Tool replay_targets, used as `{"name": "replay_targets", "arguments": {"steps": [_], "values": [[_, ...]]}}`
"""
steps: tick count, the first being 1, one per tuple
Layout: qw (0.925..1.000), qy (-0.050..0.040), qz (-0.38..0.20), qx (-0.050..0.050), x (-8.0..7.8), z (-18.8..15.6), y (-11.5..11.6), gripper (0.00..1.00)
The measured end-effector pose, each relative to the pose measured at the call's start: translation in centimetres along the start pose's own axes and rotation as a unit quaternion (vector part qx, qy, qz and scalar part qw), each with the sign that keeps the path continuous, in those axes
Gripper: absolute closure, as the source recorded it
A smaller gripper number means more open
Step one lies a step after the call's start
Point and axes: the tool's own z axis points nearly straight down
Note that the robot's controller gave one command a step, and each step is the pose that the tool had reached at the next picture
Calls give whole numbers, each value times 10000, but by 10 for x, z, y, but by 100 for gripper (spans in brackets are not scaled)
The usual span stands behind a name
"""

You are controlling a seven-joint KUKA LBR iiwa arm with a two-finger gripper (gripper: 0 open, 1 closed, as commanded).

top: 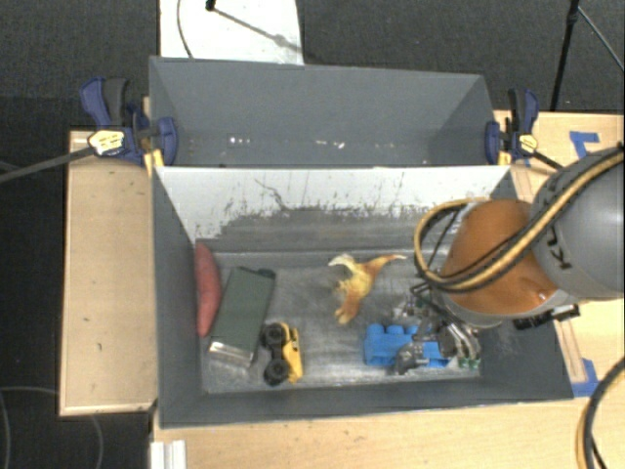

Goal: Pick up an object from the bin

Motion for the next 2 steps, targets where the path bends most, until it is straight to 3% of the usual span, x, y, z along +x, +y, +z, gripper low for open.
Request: {"name": "replay_targets", "arguments": {"steps": [2], "values": [[10000, 26, -2, 4, 1, -4, 0, 100]]}}
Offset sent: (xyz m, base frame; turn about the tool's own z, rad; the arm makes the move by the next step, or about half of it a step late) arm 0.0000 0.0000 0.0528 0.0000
